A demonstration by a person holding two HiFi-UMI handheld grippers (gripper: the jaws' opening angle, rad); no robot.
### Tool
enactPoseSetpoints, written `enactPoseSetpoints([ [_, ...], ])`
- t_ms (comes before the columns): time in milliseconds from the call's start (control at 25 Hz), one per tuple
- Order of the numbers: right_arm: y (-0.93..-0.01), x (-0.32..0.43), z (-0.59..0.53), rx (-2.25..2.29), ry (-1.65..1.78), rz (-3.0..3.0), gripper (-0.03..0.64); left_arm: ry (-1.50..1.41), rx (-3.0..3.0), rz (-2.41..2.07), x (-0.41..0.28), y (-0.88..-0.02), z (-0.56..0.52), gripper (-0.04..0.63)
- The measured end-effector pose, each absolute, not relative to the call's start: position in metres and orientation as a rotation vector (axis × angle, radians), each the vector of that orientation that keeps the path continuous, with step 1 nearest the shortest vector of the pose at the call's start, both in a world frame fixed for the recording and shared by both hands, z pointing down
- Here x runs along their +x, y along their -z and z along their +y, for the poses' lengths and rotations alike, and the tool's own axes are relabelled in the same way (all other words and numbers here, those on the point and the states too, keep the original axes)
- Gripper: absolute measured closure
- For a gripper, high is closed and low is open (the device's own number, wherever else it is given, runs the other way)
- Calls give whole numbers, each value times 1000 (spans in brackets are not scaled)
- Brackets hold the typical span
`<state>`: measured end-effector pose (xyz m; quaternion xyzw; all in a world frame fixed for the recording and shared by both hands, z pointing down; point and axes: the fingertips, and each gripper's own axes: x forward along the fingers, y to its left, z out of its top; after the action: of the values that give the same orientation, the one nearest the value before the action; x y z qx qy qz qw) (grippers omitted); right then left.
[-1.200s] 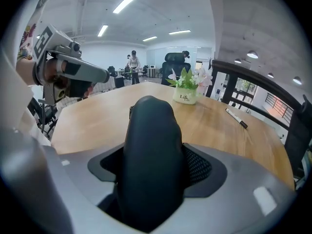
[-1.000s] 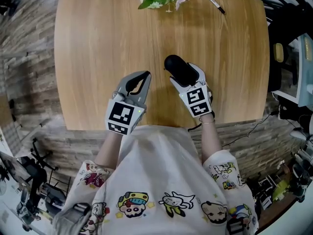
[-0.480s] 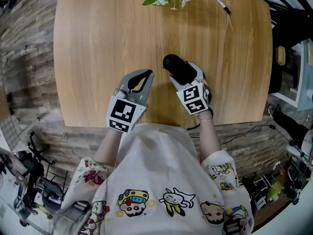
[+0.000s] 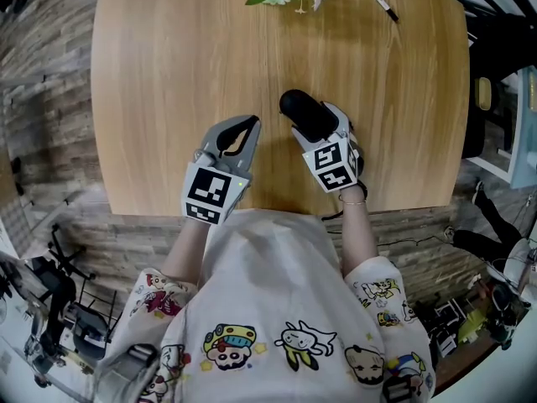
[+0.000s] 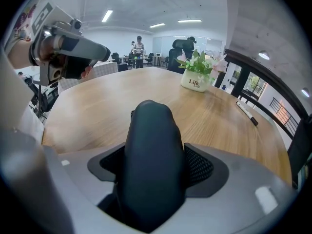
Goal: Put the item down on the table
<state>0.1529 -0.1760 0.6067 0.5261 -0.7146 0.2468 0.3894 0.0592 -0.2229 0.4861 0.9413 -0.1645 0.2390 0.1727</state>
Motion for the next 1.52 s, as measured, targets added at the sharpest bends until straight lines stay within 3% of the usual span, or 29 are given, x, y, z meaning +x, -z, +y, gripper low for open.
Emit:
enactPoseSetpoints([
  [520, -595, 150, -180, 1393, -660, -1879, 206, -659, 2685, -461, 61, -483, -221, 595],
  [920, -561, 152, -172, 1475, -642, -1913, 206, -609, 2727, -498, 58, -460, -222, 595],
  [1280, -498, 159, -163, 1644, -536, -1966, 233, -547, 2767, -574, 45, -429, -210, 595],
  [1520, -452, 164, -151, 1766, -463, -2002, 295, -498, 2809, -618, 36, -406, -196, 595],
])
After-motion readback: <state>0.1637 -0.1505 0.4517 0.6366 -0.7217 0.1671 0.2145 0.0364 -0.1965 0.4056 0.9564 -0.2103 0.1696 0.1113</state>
